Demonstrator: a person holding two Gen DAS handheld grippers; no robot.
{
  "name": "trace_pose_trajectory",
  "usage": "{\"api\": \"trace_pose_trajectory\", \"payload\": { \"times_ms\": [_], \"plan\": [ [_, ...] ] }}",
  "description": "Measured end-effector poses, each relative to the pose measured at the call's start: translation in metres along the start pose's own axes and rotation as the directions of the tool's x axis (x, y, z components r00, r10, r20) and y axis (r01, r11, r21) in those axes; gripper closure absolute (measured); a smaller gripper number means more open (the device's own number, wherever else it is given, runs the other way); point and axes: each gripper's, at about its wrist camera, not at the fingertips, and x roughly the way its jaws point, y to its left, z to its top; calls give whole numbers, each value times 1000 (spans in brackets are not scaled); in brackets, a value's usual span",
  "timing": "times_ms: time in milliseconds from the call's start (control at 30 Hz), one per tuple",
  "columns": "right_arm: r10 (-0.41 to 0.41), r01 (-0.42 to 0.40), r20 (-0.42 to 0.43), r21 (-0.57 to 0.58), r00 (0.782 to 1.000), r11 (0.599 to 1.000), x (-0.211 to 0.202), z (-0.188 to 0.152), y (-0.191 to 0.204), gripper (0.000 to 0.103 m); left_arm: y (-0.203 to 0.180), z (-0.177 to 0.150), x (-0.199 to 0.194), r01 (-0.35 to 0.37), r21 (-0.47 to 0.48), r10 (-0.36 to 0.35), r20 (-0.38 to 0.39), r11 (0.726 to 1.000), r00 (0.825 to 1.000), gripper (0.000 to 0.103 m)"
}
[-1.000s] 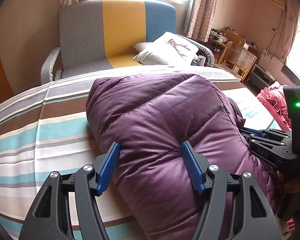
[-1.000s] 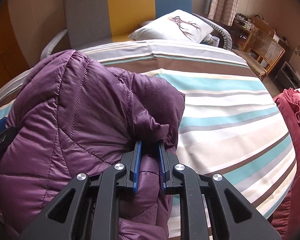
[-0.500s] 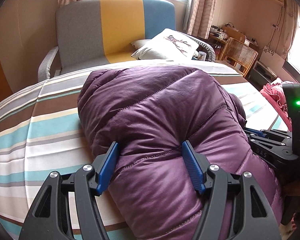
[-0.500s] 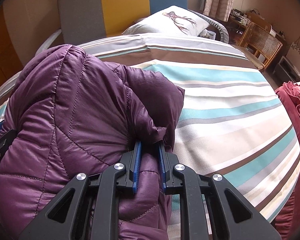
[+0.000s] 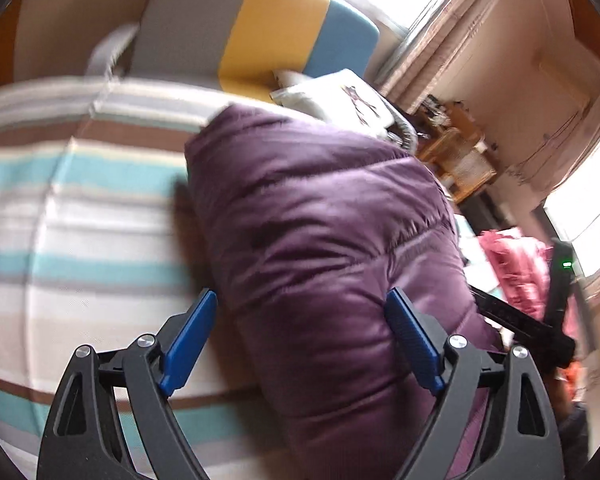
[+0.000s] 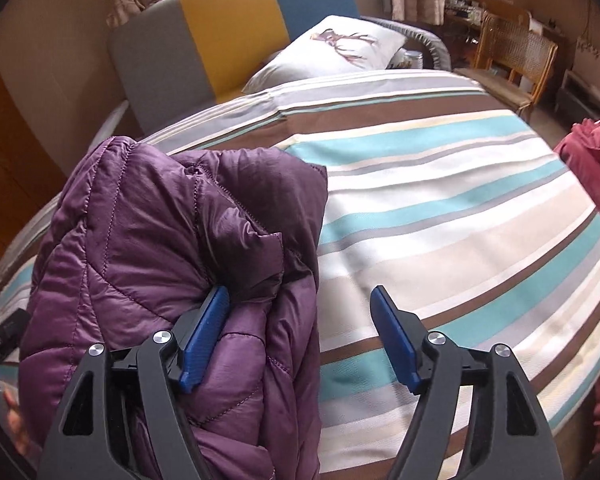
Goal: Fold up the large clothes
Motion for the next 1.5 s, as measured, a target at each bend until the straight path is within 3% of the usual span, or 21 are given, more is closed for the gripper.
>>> {"api": "trace_pose_trajectory", "payload": {
  "times_ms": [167,233,333,467,633,867,1067,1167,1367,1500],
  "plan": [
    [103,-101,-46,34,994,994,16,-1,-8,35,4,-3,18,113,-61,-116,-50,992,992,17],
    [143,-141,-54,37,988,989,19,-1,-7,50,2,-4,23,134,-59,-137,-55,989,989,21],
    [175,-173,-62,41,983,984,22,0,-3,63,-2,-4,27,161,-49,-163,-57,986,985,32],
    [229,-223,-66,83,971,971,22,-2,-4,73,-6,-3,27,181,-23,-182,-57,983,982,48],
    [208,-206,-39,47,977,977,11,-4,8,83,-5,1,19,183,14,-182,-54,983,982,55],
    [275,-275,-3,44,961,961,2,-13,39,87,11,0,-13,159,44,-158,-13,986,987,59],
    [389,-389,-12,-7,921,921,4,-14,111,88,54,1,-74,95,23,-96,78,995,992,59],
    [442,-444,-42,-65,896,893,7,-18,168,88,81,1,-111,55,-5,-54,139,998,989,59],
    [512,-526,-122,-178,850,832,15,-29,285,88,149,-3,-184,-68,-92,88,245,993,966,59],
    [522,-548,-165,-270,837,792,16,-36,350,88,196,-7,-221,-138,-174,182,273,975,945,59]
  ]
}}
